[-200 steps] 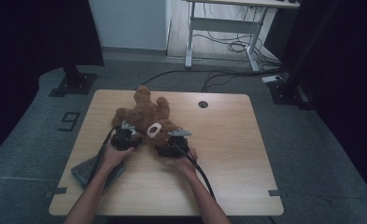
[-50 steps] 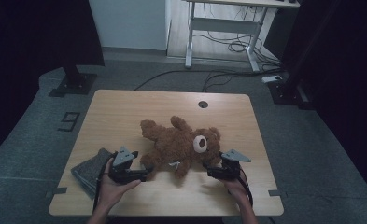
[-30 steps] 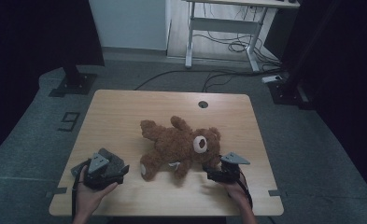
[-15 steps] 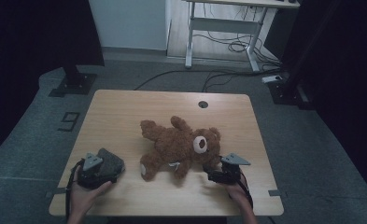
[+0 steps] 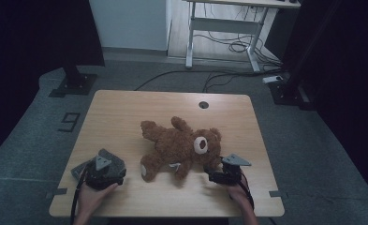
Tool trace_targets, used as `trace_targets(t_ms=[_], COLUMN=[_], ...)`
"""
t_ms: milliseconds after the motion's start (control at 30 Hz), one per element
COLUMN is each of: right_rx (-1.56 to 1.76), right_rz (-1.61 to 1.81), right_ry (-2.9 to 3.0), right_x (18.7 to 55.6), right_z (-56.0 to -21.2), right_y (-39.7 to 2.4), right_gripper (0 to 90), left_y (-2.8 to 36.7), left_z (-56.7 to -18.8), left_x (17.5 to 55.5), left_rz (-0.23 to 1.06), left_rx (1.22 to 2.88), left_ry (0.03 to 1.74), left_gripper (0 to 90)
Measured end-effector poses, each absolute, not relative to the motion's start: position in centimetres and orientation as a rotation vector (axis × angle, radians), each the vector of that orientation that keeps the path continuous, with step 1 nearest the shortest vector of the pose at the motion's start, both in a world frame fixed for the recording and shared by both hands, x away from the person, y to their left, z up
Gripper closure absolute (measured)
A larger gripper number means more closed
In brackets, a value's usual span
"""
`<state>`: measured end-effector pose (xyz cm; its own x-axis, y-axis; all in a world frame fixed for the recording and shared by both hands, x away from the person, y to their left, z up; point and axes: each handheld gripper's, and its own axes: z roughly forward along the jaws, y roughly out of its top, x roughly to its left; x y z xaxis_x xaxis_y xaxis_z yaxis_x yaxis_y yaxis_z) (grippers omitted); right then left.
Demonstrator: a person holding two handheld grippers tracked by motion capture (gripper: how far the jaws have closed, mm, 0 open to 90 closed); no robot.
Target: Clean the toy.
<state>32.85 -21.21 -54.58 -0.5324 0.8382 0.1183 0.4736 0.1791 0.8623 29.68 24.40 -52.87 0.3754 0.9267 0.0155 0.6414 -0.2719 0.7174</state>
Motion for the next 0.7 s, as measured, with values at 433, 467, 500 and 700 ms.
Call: trace_targets(t_ms=[433, 467, 500, 700], right_rx=[1.232, 1.229, 1.229, 1.231], right_rz=[1.292, 1.292, 1.292, 1.29], right_ry=[2.089, 2.091, 2.091, 2.091], right_x=[32.9, 32.9, 32.9, 32.9], right_z=[-54.8, -54.8, -54.8, -54.8], right_y=[-21.1, -21.1, -21.1, -21.2], right_gripper=[17.3, 17.3, 17.3, 17.3], left_y=[23.5, 23.7, 23.7, 24.9], left_z=[-54.2, -54.2, -54.2, -54.3], left_x=[30.0, 29.9, 29.9, 29.8], left_rz=[0.692, 0.699, 0.699, 0.687], left_rx=[2.091, 2.078, 2.078, 2.042], left_ry=[1.359, 1.369, 1.369, 1.384], left_gripper=[17.0, 19.3, 22.0, 38.9])
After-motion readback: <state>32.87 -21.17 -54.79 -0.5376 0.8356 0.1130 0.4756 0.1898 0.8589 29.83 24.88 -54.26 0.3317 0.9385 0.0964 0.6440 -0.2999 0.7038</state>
